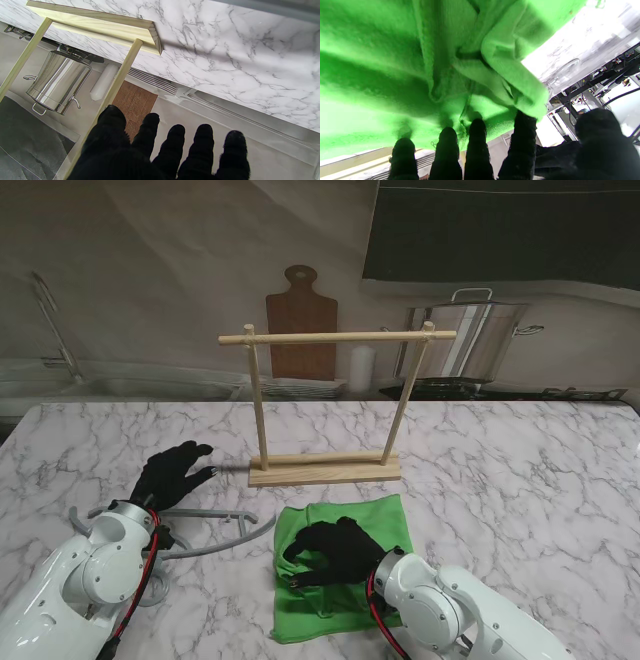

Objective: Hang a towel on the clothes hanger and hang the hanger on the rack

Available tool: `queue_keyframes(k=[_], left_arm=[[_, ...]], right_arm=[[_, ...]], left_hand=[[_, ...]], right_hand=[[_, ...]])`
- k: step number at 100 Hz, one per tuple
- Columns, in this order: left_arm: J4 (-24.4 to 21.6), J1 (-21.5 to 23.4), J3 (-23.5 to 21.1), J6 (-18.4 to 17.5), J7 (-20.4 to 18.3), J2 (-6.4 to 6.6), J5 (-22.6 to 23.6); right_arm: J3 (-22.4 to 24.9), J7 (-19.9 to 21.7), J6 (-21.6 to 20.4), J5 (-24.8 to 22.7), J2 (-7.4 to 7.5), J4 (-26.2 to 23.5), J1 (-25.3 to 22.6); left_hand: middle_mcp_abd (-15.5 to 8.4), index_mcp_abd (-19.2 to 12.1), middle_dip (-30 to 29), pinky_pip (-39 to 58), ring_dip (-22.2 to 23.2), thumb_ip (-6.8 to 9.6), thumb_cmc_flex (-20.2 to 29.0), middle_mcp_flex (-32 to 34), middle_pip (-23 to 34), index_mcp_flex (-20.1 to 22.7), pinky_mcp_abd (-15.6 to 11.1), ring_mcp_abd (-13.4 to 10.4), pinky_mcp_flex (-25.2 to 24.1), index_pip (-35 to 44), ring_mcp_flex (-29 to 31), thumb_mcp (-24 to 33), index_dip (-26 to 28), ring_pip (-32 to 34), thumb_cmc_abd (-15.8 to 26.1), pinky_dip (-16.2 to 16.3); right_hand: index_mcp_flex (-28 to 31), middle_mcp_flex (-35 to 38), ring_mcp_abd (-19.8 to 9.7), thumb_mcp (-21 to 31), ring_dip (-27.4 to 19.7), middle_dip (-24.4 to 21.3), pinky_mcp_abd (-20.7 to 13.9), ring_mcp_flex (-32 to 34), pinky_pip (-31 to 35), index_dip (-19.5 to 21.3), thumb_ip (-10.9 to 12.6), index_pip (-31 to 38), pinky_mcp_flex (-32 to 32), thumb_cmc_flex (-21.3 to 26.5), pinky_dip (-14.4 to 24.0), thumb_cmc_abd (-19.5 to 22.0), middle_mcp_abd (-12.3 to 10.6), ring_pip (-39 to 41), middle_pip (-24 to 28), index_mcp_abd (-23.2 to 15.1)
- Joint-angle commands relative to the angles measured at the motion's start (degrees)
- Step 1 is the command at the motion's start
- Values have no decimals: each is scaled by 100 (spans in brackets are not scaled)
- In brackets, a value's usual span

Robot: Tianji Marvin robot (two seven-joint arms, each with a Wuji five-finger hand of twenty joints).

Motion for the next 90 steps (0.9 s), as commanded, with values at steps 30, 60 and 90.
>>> queue_keyframes(k=[30, 60, 90], left_arm=[[3, -5, 16, 21, -81, -12, -10], [11, -12, 15, 21, -88, -10, -6], [18, -15, 14, 17, -88, -7, 14]], right_arm=[[6, -139, -52, -792, 28, 52, 68], [498, -199, -52, -1046, 36, -148, -196], [1431, -39, -183, -1511, 82, -387, -632]], left_hand=[[28, 27, 16, -444, -92, 17, 33, -261, -59, 6, -56, 16, 14, -98, -105, -77, -97, -59, 379, 115], [23, 23, 16, -447, -91, 17, 33, -263, -60, 0, -52, 19, 12, -101, -109, -77, -98, -60, 375, 118], [21, 23, 17, -448, -91, 16, 33, -257, -58, -2, -51, 19, 14, -103, -103, -77, -98, -59, 379, 120]], right_hand=[[-92, -108, -193, 137, 15, 185, 18, 224, 218, 1166, 188, 715, -27, -539, -88, 169, 33, 117, 474, 888], [-102, 136, -174, 228, 88, 100, -4, 468, 642, -34, 192, -638, 171, -557, -115, 118, 25, 250, 244, 1196], [-1516, -131, -237, 571, 55, -120, -99, 388, 892, -997, 160, -2031, 343, -716, 183, -173, -122, 190, -233, 461]])
